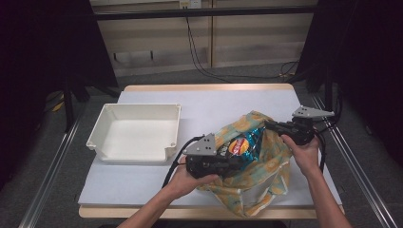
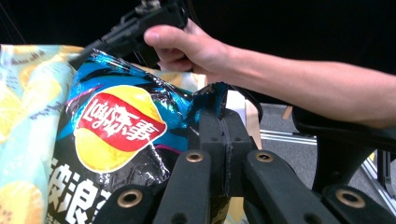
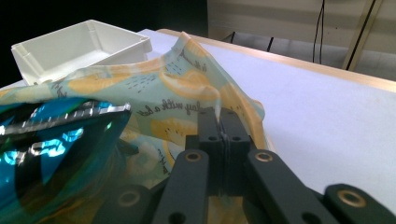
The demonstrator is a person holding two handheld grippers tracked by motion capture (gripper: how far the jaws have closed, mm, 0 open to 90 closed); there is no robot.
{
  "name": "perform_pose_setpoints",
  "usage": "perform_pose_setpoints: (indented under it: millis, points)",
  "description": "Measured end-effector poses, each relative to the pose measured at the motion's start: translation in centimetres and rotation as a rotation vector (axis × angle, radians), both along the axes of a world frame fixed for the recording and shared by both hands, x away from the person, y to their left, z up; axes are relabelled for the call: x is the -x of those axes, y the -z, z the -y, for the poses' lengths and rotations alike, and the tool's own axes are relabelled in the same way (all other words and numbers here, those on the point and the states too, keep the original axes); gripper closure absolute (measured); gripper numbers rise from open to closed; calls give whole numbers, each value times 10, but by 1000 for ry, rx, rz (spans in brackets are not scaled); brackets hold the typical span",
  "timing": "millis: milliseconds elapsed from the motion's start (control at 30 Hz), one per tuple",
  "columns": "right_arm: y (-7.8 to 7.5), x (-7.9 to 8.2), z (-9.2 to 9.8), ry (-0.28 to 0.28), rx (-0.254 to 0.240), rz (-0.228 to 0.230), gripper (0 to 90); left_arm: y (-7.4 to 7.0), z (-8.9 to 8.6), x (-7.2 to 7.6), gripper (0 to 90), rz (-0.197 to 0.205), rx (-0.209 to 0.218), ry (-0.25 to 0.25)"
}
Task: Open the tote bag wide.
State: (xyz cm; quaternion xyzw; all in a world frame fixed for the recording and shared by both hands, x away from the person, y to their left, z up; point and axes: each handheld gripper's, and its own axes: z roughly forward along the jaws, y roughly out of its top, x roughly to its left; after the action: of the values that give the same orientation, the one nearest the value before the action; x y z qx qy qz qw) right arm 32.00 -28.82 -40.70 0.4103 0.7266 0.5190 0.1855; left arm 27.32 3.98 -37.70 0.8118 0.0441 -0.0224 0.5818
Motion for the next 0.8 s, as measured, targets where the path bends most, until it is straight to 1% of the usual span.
perform_pose_setpoints:
  millis: [33, 67, 100, 133, 167, 200, 233, 267, 300, 333, 400, 433, 500, 533, 600, 633, 667, 700, 733, 767, 800]
  points:
    - [1, -1, 0, -1, -5, -8, 879, -1, 0, -1, 897, -5, 6, -2]
    - [3, -1, 1, 4, -3, -14, 872, -2, -1, -2, 897, -1, 9, -7]
    - [5, -1, 2, 5, 3, -18, 865, -3, -2, -5, 897, -10, 9, -11]
    - [8, -1, 3, 7, 0, -24, 859, -3, -2, -6, 897, -16, 27, -12]
    - [10, 0, 4, 5, -7, -21, 850, -4, -2, -9, 896, -25, 30, -14]
    - [13, 0, 6, 8, -15, -24, 841, -5, -1, -10, 897, -24, 34, -22]
    - [15, -1, 6, 11, -2, -36, 830, -6, -1, -12, 897, -24, 31, -28]
    - [16, -1, 6, 14, 7, -39, 821, -6, -1, -12, 897, -24, 31, -28]
    - [15, -1, 6, 12, -2, -38, 819, -8, 0, -15, 897, -26, 44, -33]
    - [15, -1, 7, 13, -13, -41, 819, -10, 0, -16, 897, -16, 35, -37]
    - [15, -1, 6, 16, -14, -38, 816, -10, 0, -17, 897, -18, 39, -42]
    - [15, -2, 5, 7, -25, -44, 827, -12, 3, -22, 897, -30, 65, -48]
    - [16, -3, 2, -4, -16, -47, 839, -13, 3, -23, 897, -30, 71, -50]
    - [16, -2, 1, -3, -20, -52, 850, -16, 4, -25, 897, -24, 78, -50]
    - [17, -2, 0, -12, -17, -53, 851, -18, 4, -26, 897, -25, 86, -52]
    - [16, -3, 0, -8, -26, -54, 858, -19, 4, -27, 897, -23, 85, -55]
    - [16, -3, 1, -9, -22, -50, 860, -20, 3, -27, 897, -25, 97, -55]
    - [16, -3, 1, -9, -22, -50, 860, -22, 2, -28, 897, -18, 98, -59]
    - [16, -2, 1, -9, -23, -48, 863, -25, 0, -30, 897, -28, 118, -52]
    - [16, -2, 1, -11, -20, -47, 866, -27, 0, -31, 897, -26, 118, -57]
    - [16, -2, 1, -10, -19, -46, 867, -29, 0, -31, 898, -23, 131, -56]
